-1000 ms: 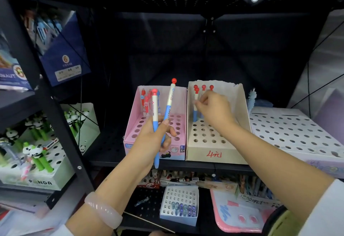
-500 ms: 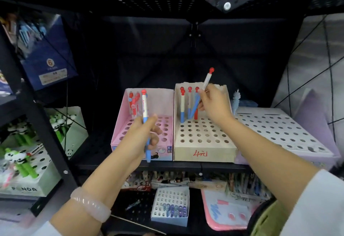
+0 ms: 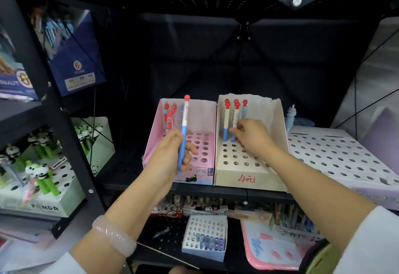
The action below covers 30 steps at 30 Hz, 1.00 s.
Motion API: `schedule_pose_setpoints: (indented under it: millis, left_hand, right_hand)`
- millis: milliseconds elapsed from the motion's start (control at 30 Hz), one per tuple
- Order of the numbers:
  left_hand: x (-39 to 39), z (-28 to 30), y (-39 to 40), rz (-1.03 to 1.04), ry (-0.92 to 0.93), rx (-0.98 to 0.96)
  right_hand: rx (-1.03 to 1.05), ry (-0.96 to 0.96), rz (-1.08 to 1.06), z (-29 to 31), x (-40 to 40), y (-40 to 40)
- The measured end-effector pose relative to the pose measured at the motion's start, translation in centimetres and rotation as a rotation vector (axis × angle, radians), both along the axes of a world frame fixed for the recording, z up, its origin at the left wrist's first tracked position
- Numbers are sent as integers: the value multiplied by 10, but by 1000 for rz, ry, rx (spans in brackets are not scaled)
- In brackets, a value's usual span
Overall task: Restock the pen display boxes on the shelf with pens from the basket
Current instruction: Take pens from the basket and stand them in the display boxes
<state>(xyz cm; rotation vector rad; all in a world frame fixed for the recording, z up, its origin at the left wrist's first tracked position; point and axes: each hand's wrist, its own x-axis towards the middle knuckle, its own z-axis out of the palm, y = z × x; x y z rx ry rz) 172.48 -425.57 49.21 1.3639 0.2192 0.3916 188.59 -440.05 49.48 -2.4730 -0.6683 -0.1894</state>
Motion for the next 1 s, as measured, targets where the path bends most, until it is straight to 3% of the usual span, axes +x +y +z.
schedule_pose_setpoints:
  millis: [133,233,333,433,533,633,733,1000]
  left_hand:
    - [4,1,-4,9,-10,36]
    - [13,1,-18,-26,-33,82]
    - [20,2,-33,-59,-28,141]
    - [24,2,-37,-44,-17,255]
    - [23,4,-27,-14,-14,544]
    - [24,3,-15,21,-30,670]
    - [24,1,-11,43,-11,721]
    - [20,-1,-8,19,-29,696]
  right_hand:
    - [268,-161,-48,24,-18,-5]
    - [443,109,260,38,-44,3]
    - [398,269,409,34,-59,6]
    - [568,306,379,35,-55,-1]
    - [769,241,213,42,-37,-19]
    - [706,38,92,40,-22,-31]
    - [515,-7,102,25,-20,-21]
    - [218,-195,120,14,-21,-1]
